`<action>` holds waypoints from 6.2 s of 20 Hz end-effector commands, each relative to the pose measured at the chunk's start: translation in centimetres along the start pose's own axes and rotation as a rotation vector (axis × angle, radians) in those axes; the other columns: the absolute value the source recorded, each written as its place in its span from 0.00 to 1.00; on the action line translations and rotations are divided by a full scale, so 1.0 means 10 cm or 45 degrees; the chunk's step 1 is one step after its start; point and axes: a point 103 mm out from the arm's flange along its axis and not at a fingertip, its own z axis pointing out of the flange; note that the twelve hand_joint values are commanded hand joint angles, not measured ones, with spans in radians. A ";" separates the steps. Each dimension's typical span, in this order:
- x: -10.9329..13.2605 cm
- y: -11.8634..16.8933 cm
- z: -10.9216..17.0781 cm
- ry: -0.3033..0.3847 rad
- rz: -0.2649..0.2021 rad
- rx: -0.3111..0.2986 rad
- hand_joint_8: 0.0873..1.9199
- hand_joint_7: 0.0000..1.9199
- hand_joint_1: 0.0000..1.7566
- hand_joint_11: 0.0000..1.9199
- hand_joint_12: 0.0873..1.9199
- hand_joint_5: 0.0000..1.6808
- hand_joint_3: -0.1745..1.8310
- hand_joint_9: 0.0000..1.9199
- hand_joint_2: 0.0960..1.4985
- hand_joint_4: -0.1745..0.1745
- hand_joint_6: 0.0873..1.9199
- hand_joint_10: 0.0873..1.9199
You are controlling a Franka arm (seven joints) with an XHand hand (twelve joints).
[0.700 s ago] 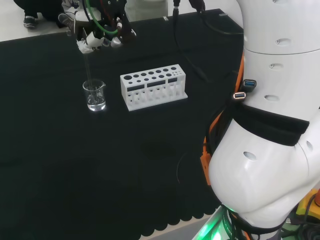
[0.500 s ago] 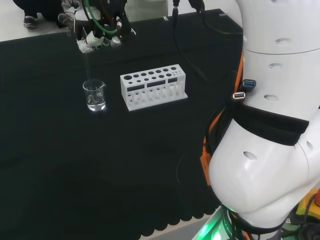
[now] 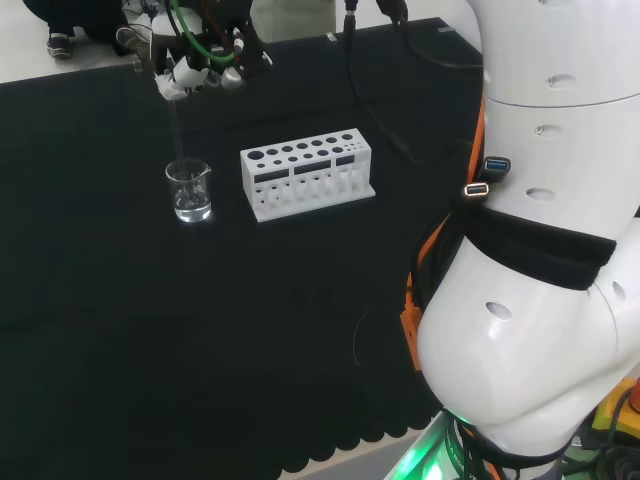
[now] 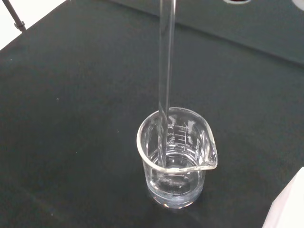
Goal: Put the glass rod back on the white test tube rack.
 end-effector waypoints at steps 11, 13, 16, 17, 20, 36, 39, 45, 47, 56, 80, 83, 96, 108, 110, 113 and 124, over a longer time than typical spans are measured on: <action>-0.09 -0.10 -0.37 0.003 0.062 -0.068 0.24 0.90 0.68 0.93 0.43 0.71 0.00 0.97 0.72 0.00 0.33 0.20; -0.12 -0.12 -0.41 0.003 0.071 -0.076 0.24 0.90 0.68 0.93 0.43 0.71 0.00 0.97 0.72 0.00 0.33 0.20; -0.14 -0.14 -0.45 0.000 0.076 -0.075 0.24 0.90 0.68 0.93 0.43 0.71 0.00 0.97 0.72 0.00 0.33 0.20; -0.14 -0.14 -0.46 0.000 0.075 -0.069 0.24 0.90 0.68 0.93 0.43 0.71 0.00 0.97 0.72 0.00 0.33 0.20; -0.14 -0.14 -0.50 -0.004 0.075 -0.066 0.24 0.90 0.68 0.93 0.43 0.71 0.00 0.97 0.72 0.00 0.33 0.20; -0.33 -0.24 -0.74 -0.008 0.139 -0.090 0.24 0.90 0.68 0.93 0.43 0.71 0.00 0.97 0.72 0.00 0.33 0.20; -0.39 -0.28 -0.77 0.000 0.153 -0.102 0.24 0.90 0.68 0.93 0.43 0.71 0.00 0.97 0.72 0.00 0.33 0.20; -0.54 -0.38 -0.88 0.003 0.185 -0.122 0.24 0.90 0.68 0.93 0.43 0.71 0.00 0.97 0.72 0.00 0.33 0.20; -0.60 -0.41 -0.90 -0.002 0.203 -0.116 0.24 0.90 0.68 0.93 0.43 0.71 0.00 0.97 0.72 0.00 0.33 0.20; -0.85 -0.54 -0.95 -0.001 0.272 -0.125 0.24 0.90 0.68 0.93 0.44 0.71 0.00 0.97 0.72 0.00 0.33 0.20; -1.70 -1.17 -1.00 0.031 0.476 -0.173 0.24 0.90 0.68 0.93 0.44 0.72 0.00 0.97 0.72 0.00 0.33 0.20; -1.82 -1.27 -1.01 0.035 0.503 -0.179 0.24 0.90 0.68 0.93 0.44 0.72 0.00 0.97 0.72 0.00 0.33 0.20; -2.26 -1.64 -0.97 0.048 0.588 -0.188 0.24 0.90 0.68 0.93 0.44 0.72 0.00 0.97 0.72 0.00 0.33 0.20; -2.53 -1.88 -0.86 0.062 0.648 -0.171 0.24 0.90 0.68 0.93 0.44 0.72 0.00 0.97 0.72 0.00 0.32 0.20; -2.54 -1.90 -0.85 0.067 0.647 -0.170 0.24 0.90 0.68 0.93 0.44 0.72 0.00 0.97 0.72 0.00 0.32 0.20; -2.54 -1.95 -0.81 0.069 0.641 -0.158 0.24 0.90 0.68 0.93 0.44 0.72 0.00 0.97 0.71 0.00 0.32 0.20; -2.37 -1.88 -0.75 0.052 0.608 -0.144 0.24 0.90 0.68 0.93 0.44 0.72 0.00 0.97 0.71 0.00 0.32 0.20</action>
